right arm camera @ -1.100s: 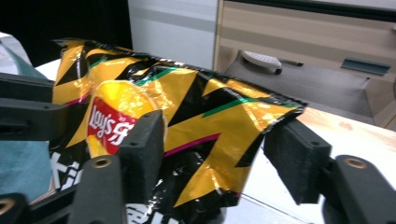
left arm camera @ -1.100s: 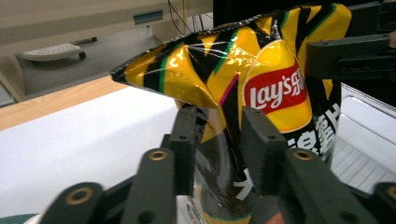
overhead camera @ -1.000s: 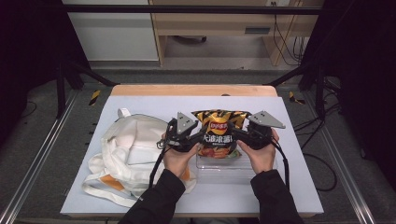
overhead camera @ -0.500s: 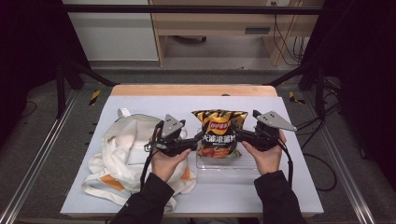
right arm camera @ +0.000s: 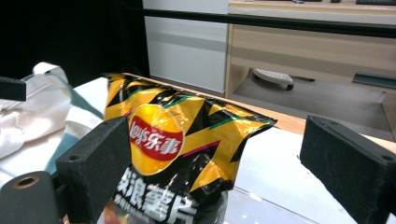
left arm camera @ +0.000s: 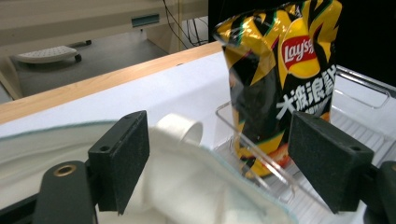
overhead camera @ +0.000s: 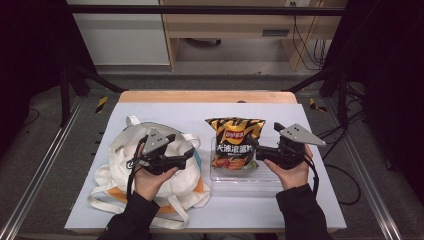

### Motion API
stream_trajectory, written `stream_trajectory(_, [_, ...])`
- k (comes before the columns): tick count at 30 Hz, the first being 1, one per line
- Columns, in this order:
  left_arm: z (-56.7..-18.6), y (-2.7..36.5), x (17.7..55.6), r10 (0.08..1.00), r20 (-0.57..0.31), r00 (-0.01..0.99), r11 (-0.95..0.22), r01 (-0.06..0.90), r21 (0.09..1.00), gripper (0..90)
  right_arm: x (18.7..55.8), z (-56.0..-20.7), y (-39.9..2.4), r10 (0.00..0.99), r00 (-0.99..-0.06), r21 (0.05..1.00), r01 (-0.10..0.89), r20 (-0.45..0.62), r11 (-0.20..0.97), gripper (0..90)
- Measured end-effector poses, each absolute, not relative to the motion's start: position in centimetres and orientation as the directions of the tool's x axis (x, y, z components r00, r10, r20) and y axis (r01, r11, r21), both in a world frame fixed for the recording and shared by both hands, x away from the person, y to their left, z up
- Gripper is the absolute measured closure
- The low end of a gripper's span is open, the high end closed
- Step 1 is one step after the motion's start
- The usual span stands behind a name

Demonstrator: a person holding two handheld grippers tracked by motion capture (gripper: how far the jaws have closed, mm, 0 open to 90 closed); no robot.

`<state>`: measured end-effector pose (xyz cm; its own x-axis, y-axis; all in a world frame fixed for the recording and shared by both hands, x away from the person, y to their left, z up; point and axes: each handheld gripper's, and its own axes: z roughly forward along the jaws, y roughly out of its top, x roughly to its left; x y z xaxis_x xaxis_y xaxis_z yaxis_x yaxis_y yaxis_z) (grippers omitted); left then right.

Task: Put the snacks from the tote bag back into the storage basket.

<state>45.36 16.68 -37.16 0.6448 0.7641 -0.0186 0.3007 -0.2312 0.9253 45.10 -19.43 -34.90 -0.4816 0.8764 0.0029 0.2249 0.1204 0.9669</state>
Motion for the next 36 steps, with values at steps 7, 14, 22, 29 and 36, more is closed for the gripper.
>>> stream_trajectory(7, [-37.6, 18.9, 44.1, 0.775, 0.002, 0.632, -0.240, 0.292, 0.926, 21.3, 43.8, -35.6, -20.1, 0.868, -0.496, 0.960, 0.234, -0.017, 0.153, 9.2])
stream_trajectory(14, [-38.6, 21.0, 43.1, 0.784, 0.003, 0.621, -0.246, 0.306, 0.920, 21.3, 42.6, -36.2, -20.9, 0.861, -0.507, 0.961, 0.229, -0.018, 0.154, 9.1])
stream_trajectory(22, [-39.9, 23.6, 41.9, 0.801, 0.019, 0.598, -0.255, 0.313, 0.915, 21.8, 41.6, -37.5, -22.1, 0.864, -0.503, 0.958, 0.238, -0.021, 0.161, 8.9])
stream_trajectory(29, [-40.8, 25.5, 41.2, 0.829, 0.014, 0.559, -0.243, 0.338, 0.909, 22.1, 40.9, -39.2, -23.2, 0.873, -0.487, 0.948, 0.269, -0.020, 0.172, 9.1])
stream_trajectory(36, [-41.4, 26.6, 40.9, 0.841, -0.005, 0.540, -0.224, 0.357, 0.907, 22.7, 40.5, -40.4, -23.6, 0.873, -0.487, 0.936, 0.292, -0.029, 0.195, 9.2])
